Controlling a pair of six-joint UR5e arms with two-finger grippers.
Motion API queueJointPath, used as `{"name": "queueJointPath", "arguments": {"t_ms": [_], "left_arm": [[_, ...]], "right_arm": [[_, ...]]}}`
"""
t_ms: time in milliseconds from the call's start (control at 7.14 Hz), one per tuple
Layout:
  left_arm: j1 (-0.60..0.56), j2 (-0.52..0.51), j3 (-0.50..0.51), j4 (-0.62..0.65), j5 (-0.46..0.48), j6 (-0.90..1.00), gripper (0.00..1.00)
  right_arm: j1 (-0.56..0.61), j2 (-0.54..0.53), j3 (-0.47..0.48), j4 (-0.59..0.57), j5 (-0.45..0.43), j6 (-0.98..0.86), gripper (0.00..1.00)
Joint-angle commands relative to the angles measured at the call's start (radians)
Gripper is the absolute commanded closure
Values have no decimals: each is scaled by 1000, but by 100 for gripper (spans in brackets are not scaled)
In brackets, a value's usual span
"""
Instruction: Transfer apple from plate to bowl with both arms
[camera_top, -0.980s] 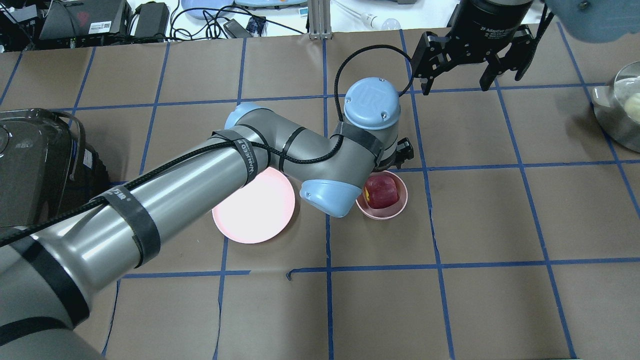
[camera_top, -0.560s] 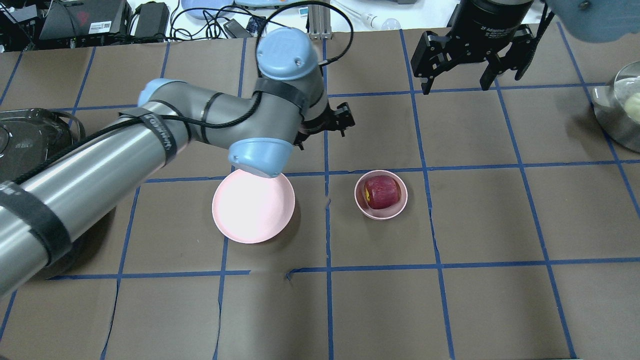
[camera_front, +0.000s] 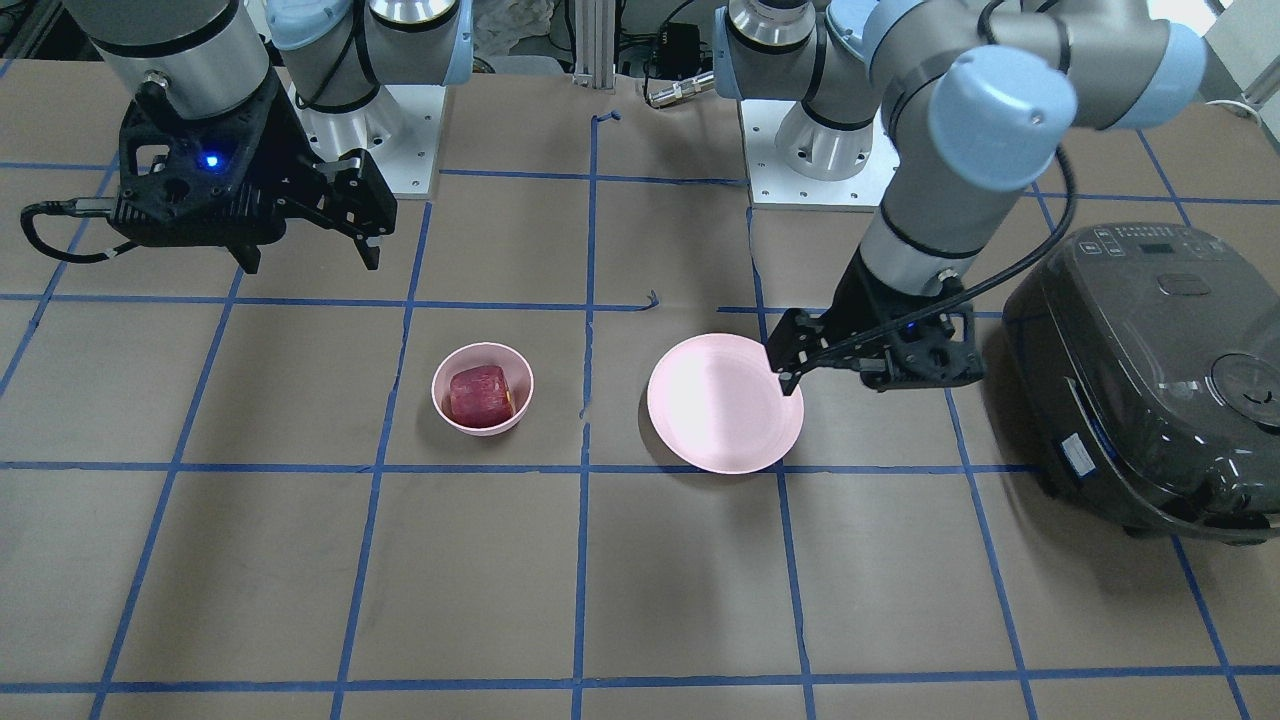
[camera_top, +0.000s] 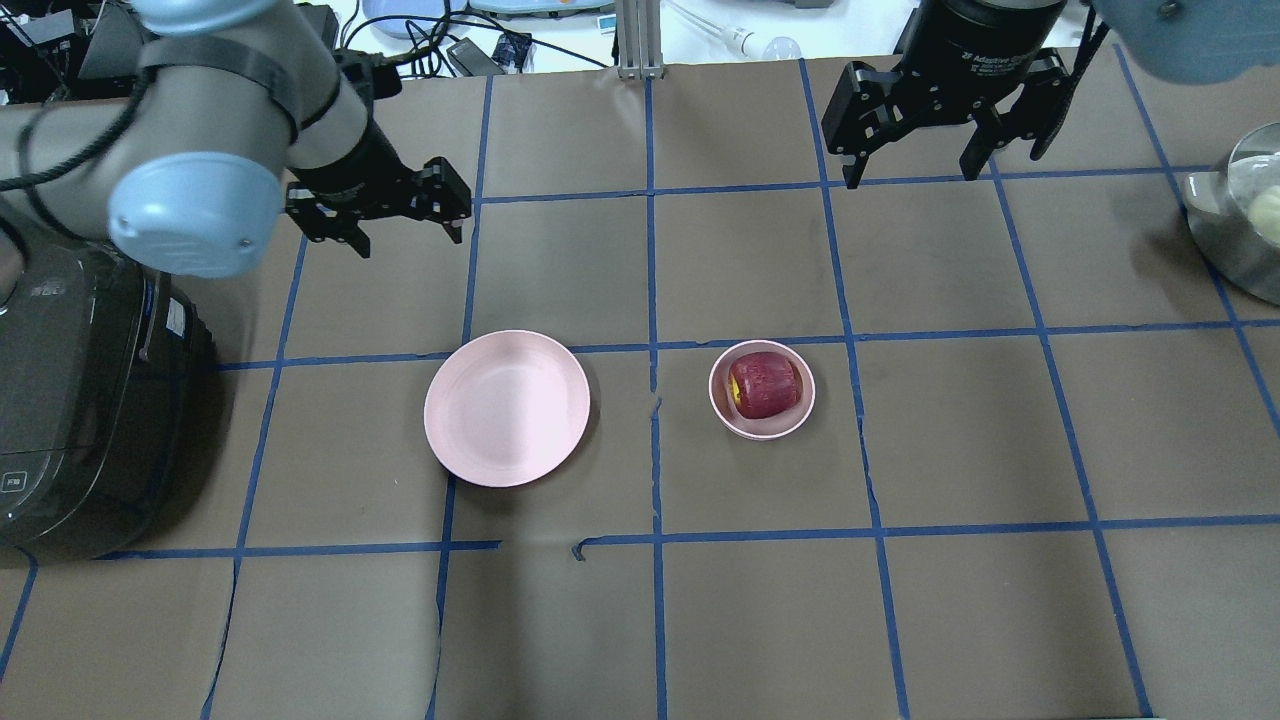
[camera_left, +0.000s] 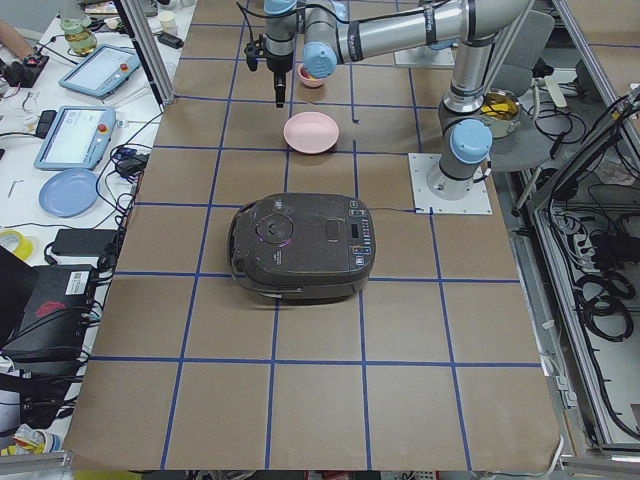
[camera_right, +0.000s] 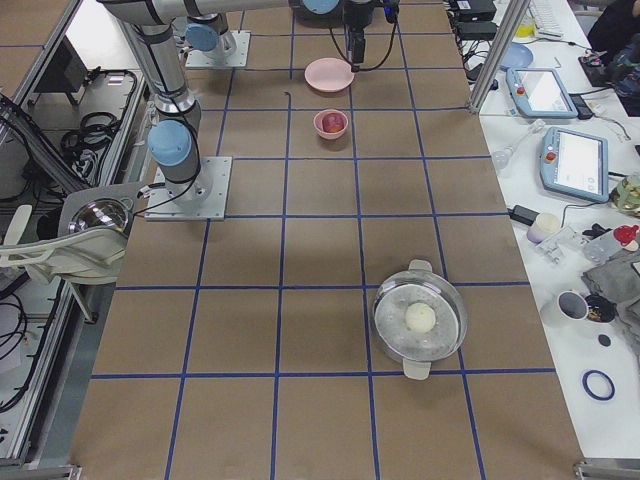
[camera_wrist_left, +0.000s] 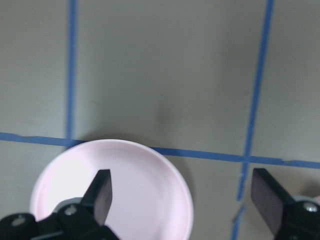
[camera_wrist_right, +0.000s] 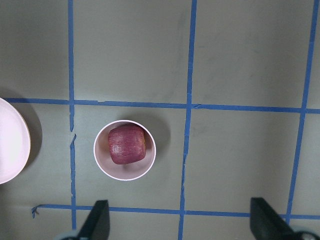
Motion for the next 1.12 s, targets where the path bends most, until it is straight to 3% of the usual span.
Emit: {"name": "queueJointPath", "arguments": {"t_ms": [0,980], "left_arm": [[20,88,95,-228,1,33,0],[19,130,97,-227,36,25,0]], "right_arm": [[0,0,1,0,1,1,0],[0,2,1,-28,4,2,0]]}}
